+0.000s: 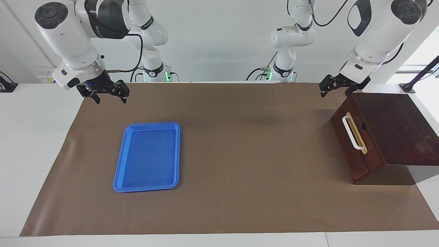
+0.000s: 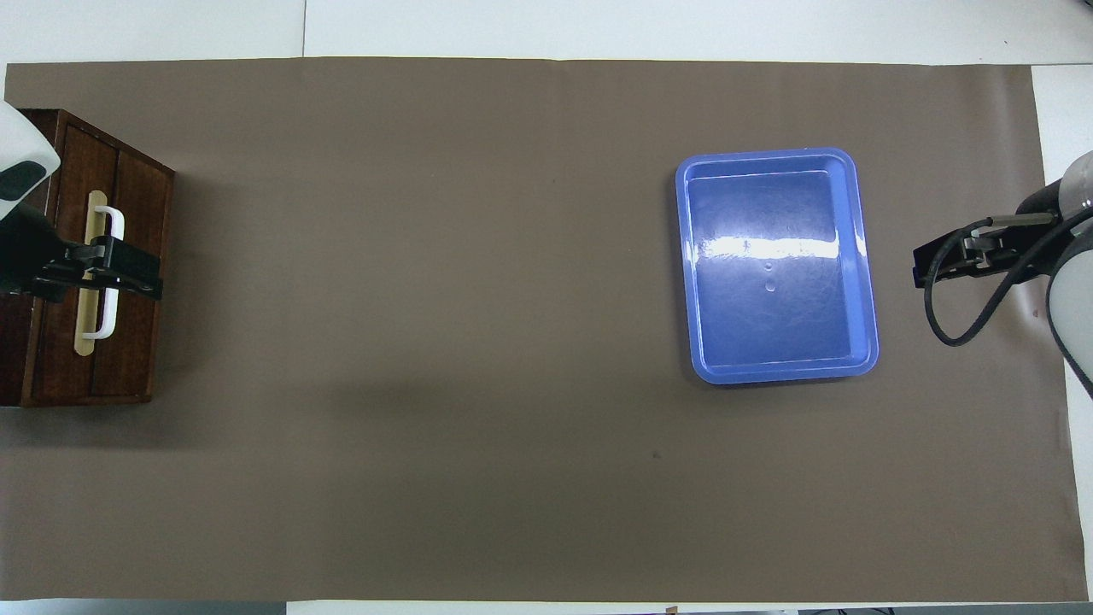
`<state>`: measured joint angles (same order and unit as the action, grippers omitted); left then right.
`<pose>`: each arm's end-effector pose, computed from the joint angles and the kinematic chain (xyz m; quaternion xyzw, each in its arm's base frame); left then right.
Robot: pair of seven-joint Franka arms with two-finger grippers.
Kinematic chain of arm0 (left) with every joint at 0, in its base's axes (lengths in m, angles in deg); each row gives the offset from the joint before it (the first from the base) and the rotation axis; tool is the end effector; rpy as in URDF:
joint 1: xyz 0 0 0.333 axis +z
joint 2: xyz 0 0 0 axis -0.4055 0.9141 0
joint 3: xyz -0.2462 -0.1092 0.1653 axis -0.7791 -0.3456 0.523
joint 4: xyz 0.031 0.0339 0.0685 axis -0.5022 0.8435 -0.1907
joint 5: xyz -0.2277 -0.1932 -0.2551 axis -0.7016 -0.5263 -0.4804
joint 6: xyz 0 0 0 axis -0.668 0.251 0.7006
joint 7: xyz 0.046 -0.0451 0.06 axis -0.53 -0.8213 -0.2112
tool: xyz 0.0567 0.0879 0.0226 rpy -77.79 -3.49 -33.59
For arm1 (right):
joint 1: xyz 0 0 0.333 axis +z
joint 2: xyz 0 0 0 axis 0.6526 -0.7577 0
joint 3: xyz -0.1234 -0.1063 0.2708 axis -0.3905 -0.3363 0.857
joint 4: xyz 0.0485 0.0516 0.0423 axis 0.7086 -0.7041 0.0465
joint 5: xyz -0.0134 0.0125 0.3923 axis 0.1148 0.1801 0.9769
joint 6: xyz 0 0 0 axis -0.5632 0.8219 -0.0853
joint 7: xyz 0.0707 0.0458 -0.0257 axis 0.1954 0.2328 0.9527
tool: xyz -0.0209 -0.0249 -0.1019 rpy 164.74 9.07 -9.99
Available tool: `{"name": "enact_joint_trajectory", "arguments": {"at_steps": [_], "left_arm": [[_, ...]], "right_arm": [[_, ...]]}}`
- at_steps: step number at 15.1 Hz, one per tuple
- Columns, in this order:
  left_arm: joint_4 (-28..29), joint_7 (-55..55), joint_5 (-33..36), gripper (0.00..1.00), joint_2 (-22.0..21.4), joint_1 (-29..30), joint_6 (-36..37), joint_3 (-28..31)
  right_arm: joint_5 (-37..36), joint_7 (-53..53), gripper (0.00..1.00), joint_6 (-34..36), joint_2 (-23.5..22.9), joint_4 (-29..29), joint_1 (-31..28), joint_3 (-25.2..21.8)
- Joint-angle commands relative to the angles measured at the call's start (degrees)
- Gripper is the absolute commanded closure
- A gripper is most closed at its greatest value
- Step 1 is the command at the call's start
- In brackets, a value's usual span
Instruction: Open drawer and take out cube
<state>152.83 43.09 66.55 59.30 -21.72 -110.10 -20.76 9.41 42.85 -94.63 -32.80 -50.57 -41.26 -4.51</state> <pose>0.5454 -0.0513 0.5985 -0.9976 0.0276 0.0618 0.0119 0.5578 -0.0015 0.5768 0.9984 0.0052 -0.0556 0.0133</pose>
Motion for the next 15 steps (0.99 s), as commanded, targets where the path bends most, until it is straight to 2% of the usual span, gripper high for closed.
{"name": "enact_joint_trajectory", "arguments": {"at_steps": [1, 9, 11, 13, 15], "left_arm": [[-1.4, -0.9, 0.0, 0.0, 0.7, 0.3, 0.2, 0.0], [-1.0, 0.4, 0.0, 0.0, 0.1, 0.3, 0.2, -0.5], [-1.0, 0.4, 1.1, 0.0, 0.1, 0.4, -2.0, -0.3], [1.7, 0.1, 6.2, 0.0, 0.1, -0.5, -6.1, -0.3], [6.3, 0.3, 11.6, 0.0, 0.0, -1.3, -11.5, -0.3]], "right_arm": [[-1.0, 0.6, 0.0, 0.3, 1.3, -1.3, -0.4, 0.6], [-0.4, 1.3, 0.0, 0.5, 2.0, -1.1, -0.8, 0.8], [-0.2, 1.5, 0.0, 0.0, 2.1, -1.6, -1.5, 0.6], [0.1, -0.9, 0.0, -1.8, 2.0, -1.5, -1.7, 0.6], [0.0, -9.0, 0.0, -2.4, 1.4, -1.1, -1.3, 0.7]]}}
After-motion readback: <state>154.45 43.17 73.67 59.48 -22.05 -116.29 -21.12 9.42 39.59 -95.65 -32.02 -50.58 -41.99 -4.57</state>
